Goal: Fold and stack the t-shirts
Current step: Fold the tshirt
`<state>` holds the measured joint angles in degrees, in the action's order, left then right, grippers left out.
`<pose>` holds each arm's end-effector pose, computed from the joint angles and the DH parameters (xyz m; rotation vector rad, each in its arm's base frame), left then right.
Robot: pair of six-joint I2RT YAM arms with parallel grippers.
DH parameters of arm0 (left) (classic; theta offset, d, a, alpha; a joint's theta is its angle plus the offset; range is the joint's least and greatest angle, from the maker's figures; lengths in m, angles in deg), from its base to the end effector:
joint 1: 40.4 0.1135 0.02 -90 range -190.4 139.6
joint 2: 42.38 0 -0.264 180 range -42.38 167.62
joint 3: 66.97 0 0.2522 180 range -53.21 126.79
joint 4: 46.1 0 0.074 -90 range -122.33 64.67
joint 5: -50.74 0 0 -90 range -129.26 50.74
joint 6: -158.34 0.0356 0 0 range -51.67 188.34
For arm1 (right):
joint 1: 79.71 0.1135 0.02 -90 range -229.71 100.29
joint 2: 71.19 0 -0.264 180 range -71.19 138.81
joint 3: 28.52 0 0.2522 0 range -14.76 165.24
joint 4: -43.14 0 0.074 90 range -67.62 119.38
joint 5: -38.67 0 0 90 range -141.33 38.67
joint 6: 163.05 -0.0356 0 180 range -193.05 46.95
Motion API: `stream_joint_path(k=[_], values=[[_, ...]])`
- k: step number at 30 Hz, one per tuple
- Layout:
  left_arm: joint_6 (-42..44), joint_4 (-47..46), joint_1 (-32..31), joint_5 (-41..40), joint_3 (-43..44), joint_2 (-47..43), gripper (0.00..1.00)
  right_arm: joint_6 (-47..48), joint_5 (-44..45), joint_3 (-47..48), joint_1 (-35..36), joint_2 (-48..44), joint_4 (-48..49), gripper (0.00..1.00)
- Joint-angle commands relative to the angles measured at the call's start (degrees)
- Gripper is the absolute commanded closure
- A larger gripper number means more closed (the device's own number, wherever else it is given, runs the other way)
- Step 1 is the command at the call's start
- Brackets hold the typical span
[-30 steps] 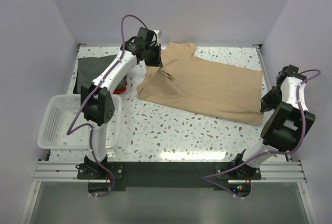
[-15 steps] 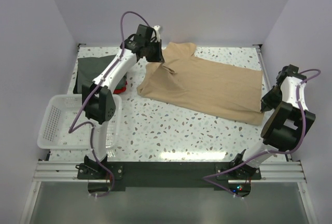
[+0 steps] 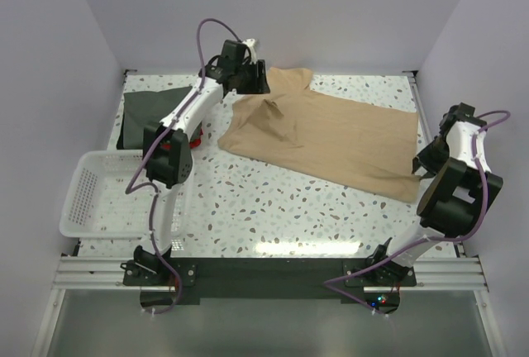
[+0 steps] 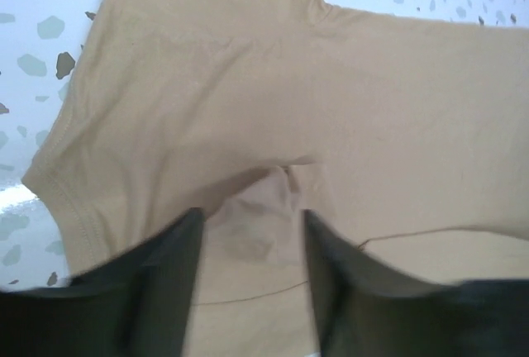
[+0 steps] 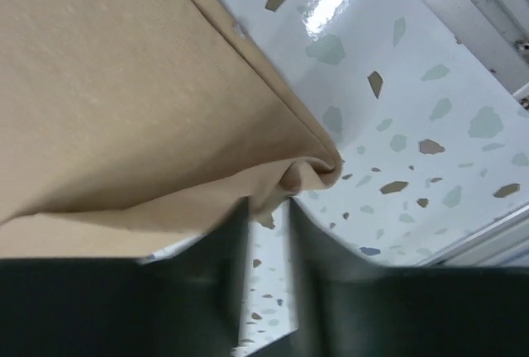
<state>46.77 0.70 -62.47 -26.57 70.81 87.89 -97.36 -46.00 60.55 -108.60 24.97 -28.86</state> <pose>0.4834 -0.2044 0.2790 0.1322 2.3170 -0.6474 0.2780 -0.1572 0.2374 1.3333 2.6332 -0.1485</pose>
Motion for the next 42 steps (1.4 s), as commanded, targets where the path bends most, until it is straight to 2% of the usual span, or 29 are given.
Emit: stream_joint_path(k=[1,4,8,12,15,18,27,34,38,42], values=[[-1.2,-6.6,1.1,-3.4,1.8,0.2,0.35,0.1,-1.2,1.0,0.2,-1.1,3.6,0.51],[-1.6,-8.2,1.1,-4.2,-1.7,-2.2,0.28,0.5,-2.4,0.1,1.0,-2.9,5.2,0.31],[-0.3,-9.5,1.1,-4.5,-11.3,-6.5,0.26,1.9,0.5,0.3,5.5,-4.6,5.6,0.26],[-1.2,-11.6,1.1,-3.1,-22.4,-10.2,0.26,1.3,3.2,-0.4,14.8,-6.2,6.6,0.26],[-2.8,-15.5,1.1,-2.1,-32.3,-12.8,0.25,-0.3,0.2,-3.1,18.1,-7.0,10.1,0.25],[-3.7,-17.5,1.1,-1.6,-36.1,-13.1,0.25,-1.3,-3.2,-5.3,19.1,-4.5,12.2,0.25],[-3.6,-16.6,1.2,-5.1,-45.4,-14.9,0.24,-0.1,-5.2,-11.3,19.7,3.7,15.7,0.25],[-4.9,-17.4,1.1,-5.8,-54.6,-21.2,0.24,0.4,-4.5,-11.8,19.5,7.6,8.9,0.25],[-6.4,-17.4,1.0,-5.7,-60.5,-25.9,0.24,0.5,-5.1,-14.1,18.5,6.9,6.0,0.23],[-8.3,-17.7,-1.2,-5.0,-68.0,-32.3,0.24,0.4,-8.7,-19.4,13.3,2.8,5.5,0.23]])
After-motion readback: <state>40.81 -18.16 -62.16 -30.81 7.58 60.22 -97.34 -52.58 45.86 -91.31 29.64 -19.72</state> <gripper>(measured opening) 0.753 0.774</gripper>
